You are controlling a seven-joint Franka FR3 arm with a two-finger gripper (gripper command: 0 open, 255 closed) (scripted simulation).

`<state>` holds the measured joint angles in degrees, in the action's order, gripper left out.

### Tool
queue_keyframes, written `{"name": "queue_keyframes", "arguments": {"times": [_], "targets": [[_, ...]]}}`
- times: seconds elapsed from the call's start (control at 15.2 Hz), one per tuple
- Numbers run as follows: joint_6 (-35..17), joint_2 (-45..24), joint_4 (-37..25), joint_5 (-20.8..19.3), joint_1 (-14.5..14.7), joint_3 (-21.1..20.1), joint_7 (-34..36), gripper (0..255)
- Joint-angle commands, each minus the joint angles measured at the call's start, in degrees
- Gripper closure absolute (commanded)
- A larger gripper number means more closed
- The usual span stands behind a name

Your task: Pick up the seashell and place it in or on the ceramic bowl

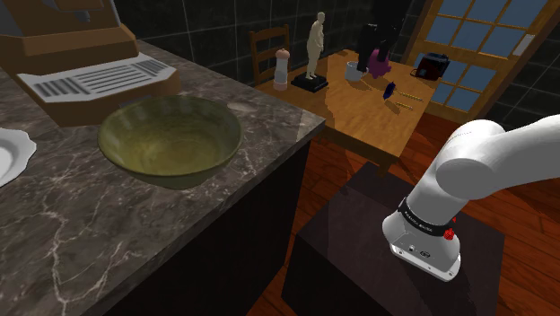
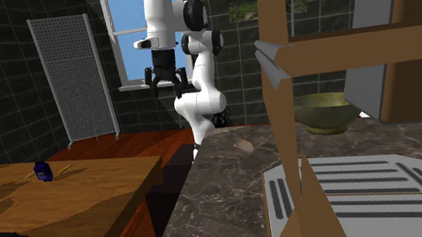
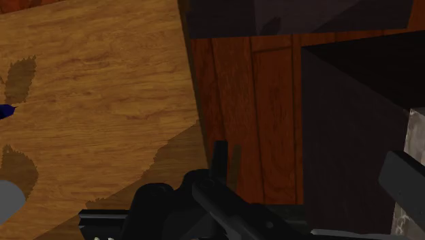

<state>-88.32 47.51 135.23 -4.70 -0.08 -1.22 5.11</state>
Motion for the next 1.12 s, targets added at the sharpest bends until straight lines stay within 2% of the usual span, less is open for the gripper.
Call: {"name": "queue_keyframes", "arguments": {"times": [0.0,0.53,1.06], "targets": [[0.00,0.00,0.00,0.00,0.00,0.00,0.00,0],[-7.23,-11.52,-4.55,3.72,3.65,-6.79,4.16,0],[-12.67,-24.53,-12.49,4.56,6.28,-13.47,8.36,0]]}}
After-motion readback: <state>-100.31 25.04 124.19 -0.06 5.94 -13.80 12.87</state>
